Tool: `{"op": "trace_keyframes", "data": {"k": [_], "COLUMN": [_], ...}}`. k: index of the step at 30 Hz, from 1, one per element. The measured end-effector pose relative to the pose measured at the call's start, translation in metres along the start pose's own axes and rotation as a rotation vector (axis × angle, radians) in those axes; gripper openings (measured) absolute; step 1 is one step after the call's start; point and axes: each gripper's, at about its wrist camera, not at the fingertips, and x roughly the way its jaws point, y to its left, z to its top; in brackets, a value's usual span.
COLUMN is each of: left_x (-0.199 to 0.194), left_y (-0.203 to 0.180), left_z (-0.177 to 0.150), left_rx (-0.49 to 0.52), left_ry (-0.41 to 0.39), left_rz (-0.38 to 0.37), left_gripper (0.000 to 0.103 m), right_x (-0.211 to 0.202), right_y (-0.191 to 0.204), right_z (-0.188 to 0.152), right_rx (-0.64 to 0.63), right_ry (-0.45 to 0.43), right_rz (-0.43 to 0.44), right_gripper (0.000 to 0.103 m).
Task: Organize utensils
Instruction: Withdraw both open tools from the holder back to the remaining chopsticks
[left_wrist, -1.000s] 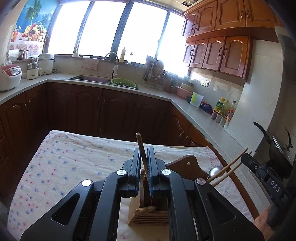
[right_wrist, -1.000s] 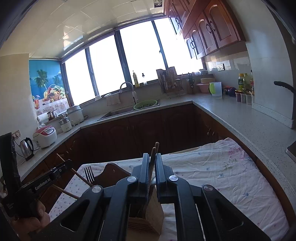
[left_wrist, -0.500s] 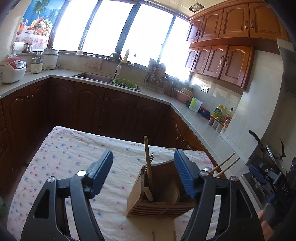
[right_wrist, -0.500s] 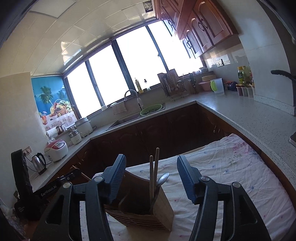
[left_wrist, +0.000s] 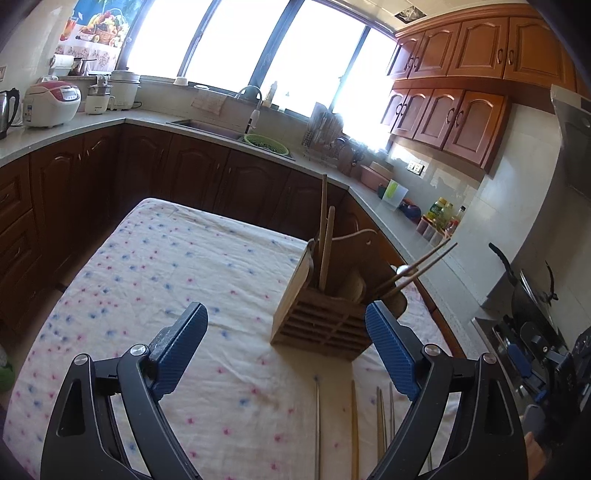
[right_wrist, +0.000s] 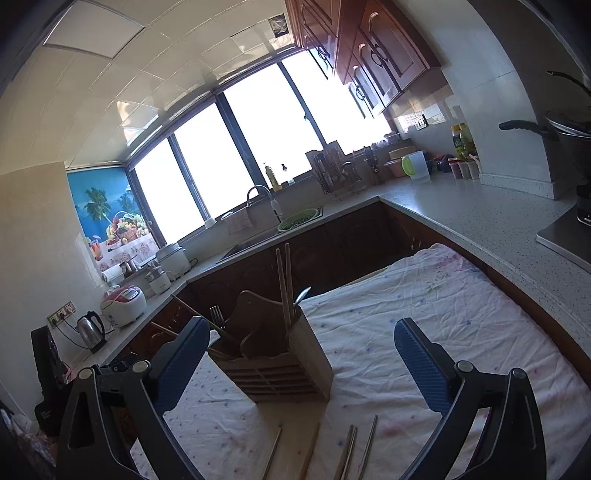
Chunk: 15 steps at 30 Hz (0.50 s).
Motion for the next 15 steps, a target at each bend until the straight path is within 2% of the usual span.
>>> {"op": "trace_keyframes", "data": {"k": [6,15], "left_x": [-0.01,0.0], "left_y": [0.004,0.009], "left_z": [-0.03,-0.086], "left_rx": [-0.011,-0.015], "left_ry": [0.058,0.207], "left_rz": [0.005,0.054], "left_gripper": [0.09,0.09], "right_x": [-0.019,-0.02], "right_y": [-0.009,-0.024], "right_z": [-0.033,-0.083], "right_rx": [-0.003,0.006], "right_ry": [0.065,0.18], "right_rz": [-0.05,-0.098], "right_gripper": [0.101,0.101]}}
